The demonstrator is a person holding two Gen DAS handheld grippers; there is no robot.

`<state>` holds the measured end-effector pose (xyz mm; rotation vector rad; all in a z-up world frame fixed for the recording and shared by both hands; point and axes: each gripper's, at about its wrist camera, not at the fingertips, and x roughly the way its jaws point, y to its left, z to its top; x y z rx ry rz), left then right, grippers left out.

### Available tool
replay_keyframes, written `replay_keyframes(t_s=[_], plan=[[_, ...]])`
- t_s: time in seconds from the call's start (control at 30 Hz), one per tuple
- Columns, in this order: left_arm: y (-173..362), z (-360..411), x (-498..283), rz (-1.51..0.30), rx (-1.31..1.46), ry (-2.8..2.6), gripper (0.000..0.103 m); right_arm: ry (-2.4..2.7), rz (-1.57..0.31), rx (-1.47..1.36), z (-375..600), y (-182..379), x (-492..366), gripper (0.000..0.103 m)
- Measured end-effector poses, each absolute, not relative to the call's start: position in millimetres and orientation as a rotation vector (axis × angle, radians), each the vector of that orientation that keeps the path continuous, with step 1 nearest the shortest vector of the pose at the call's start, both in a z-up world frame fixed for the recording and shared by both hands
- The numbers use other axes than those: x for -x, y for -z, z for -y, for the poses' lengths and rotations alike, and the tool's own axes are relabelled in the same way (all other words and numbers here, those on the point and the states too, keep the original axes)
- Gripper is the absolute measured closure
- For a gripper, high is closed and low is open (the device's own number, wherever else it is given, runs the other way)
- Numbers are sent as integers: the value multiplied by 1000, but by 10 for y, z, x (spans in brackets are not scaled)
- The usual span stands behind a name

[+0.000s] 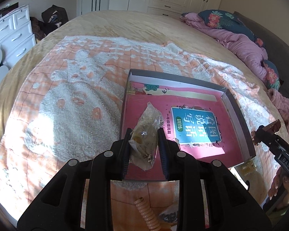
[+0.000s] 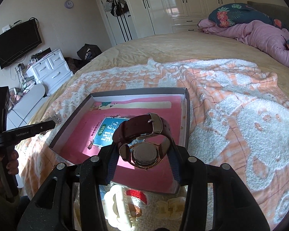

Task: Organize jewelry
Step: 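Place the clear bag in the tray with left tool while right tool places the watch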

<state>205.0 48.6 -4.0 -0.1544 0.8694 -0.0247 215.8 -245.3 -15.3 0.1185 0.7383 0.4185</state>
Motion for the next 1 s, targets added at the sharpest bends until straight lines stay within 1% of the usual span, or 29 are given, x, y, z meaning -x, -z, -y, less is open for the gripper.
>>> replay_keyframes(t_s=[0.43, 0.67, 0.73, 0.8, 0.87, 0.93, 1.0], plan=[[335, -375, -2207, -902, 91, 30, 84, -380, -847, -82, 2322, 516, -2320, 58], [386, -389, -2215, -918, 90, 29, 84, -372, -859, -85, 2311, 567, -2323, 56], [391, -389, -2214, -918, 88, 26, 84, -366, -855, -77, 2316, 560, -2325, 54], [392, -392, -2214, -920, 90, 28, 84, -365, -846, -81, 2330, 533, -2305, 50], [389, -393, -2214, -921, 90, 27, 84, -360, -827, -85, 2357, 476, -2273, 39], [389, -393, -2216, -922, 90, 28, 83, -349, -797, -93, 2405, 391, -2224, 33], [375, -393, -2205, -918, 88, 29, 79, -344, -773, -112, 2480, 305, -2173, 30]])
